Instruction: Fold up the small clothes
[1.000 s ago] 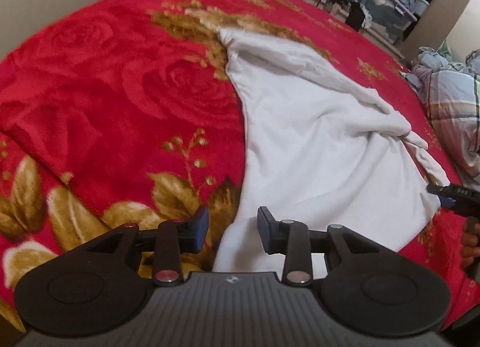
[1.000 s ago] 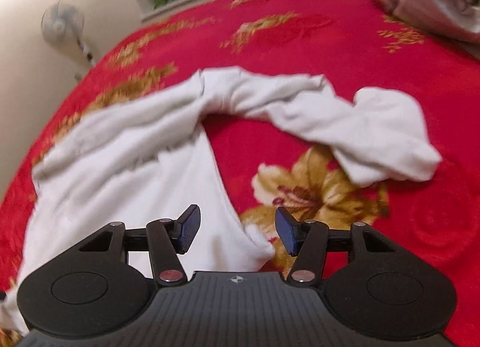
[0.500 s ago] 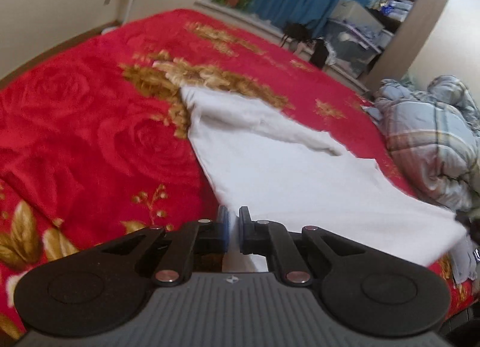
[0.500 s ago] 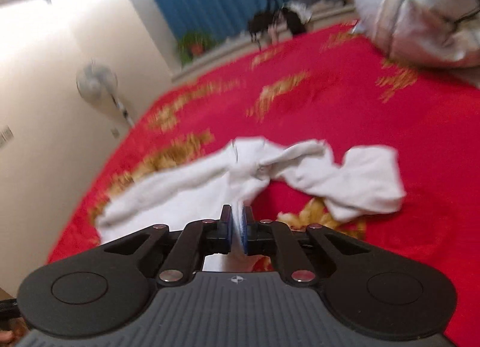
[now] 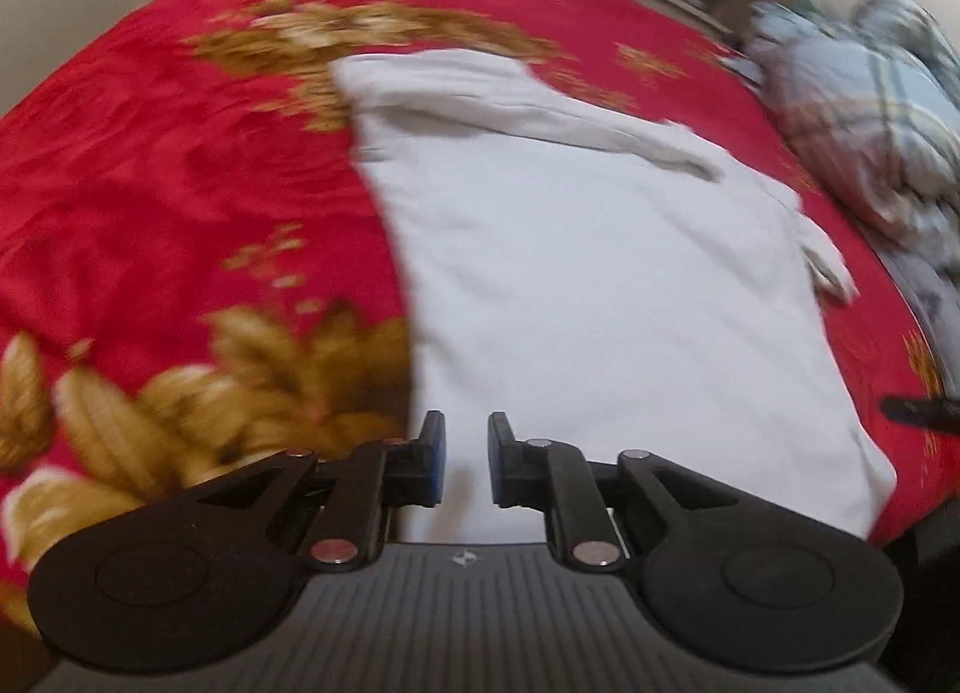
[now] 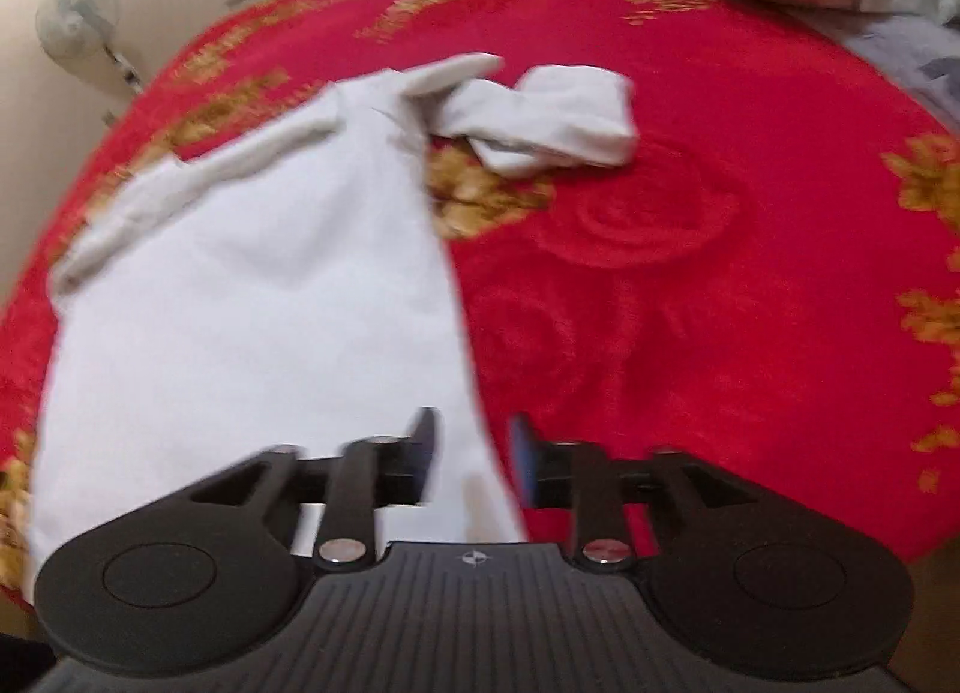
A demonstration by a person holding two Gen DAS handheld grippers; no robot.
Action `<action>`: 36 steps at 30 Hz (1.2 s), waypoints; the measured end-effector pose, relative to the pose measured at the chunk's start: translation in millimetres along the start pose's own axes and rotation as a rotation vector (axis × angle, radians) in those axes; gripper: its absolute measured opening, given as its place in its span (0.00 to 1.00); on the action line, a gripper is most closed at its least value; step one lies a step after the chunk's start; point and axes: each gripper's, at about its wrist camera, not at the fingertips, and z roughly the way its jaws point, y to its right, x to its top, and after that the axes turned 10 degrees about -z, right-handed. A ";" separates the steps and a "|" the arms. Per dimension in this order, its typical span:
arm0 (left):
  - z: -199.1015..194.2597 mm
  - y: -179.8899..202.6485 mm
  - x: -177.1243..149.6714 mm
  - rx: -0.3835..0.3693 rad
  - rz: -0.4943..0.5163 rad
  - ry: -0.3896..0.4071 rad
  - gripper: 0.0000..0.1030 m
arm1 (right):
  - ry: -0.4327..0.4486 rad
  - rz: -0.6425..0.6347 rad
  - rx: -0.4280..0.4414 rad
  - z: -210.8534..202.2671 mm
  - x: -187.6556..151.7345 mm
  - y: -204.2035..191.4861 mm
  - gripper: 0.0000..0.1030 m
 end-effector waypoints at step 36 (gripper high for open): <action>245.6 309.1 153.1 0.123 0.529 0.192 0.58 | 0.371 0.038 -0.205 18.2 169.3 4.6 0.47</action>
